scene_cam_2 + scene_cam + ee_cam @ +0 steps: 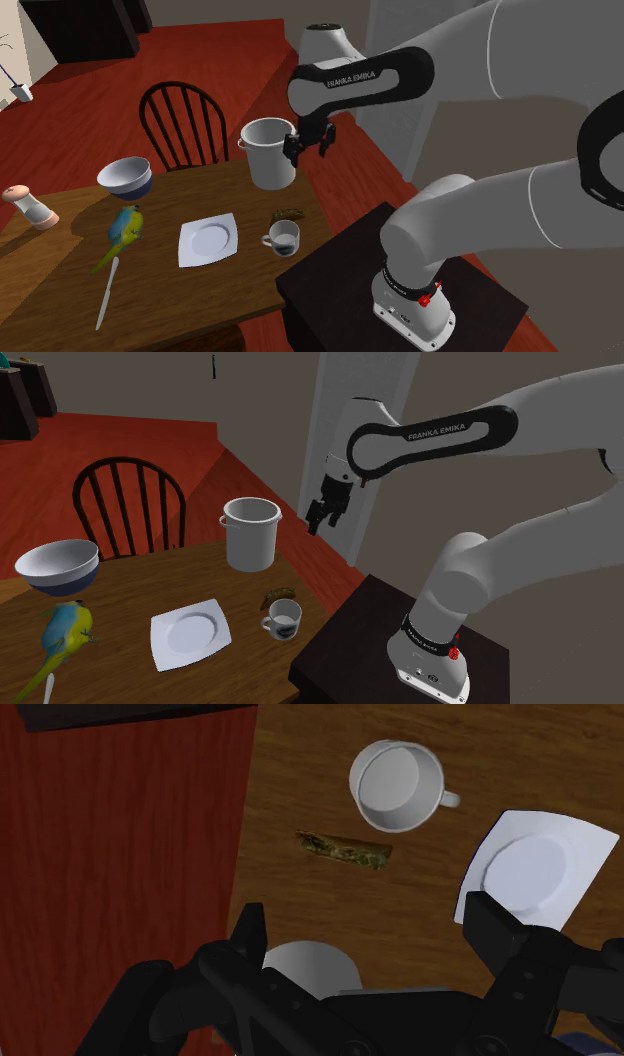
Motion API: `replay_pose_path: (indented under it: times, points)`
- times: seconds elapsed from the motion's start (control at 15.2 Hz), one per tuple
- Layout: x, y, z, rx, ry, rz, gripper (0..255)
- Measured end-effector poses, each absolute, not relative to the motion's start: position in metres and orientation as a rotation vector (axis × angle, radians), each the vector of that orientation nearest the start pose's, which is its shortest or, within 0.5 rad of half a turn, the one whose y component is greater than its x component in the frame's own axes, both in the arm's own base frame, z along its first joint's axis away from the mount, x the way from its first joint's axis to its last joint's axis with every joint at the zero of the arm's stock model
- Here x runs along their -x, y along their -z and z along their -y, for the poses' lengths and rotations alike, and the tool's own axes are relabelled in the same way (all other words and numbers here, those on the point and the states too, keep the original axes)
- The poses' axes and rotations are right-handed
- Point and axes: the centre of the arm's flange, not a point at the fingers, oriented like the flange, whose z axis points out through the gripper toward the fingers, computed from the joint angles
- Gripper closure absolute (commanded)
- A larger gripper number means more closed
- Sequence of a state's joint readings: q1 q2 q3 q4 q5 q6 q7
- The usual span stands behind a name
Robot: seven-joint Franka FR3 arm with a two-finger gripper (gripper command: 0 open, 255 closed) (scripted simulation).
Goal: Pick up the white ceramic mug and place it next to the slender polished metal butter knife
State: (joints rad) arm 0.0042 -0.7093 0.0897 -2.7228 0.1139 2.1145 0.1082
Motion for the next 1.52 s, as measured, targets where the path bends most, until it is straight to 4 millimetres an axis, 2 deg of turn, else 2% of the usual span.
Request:
replay_pose_path:
  times: [0.92, 1.19, 1.32, 1.52]
  points:
    - [-0.354, -0.255, -0.067, 3.091, 0.096, -0.141, 0]
    - [-0.352, -0.206, -0.073, 3.094, 0.084, -0.144, 0]
    - [-0.355, -0.186, -0.079, 3.093, 0.081, -0.144, 0]
    - [-0.357, -0.169, -0.081, 3.092, 0.080, -0.144, 0]
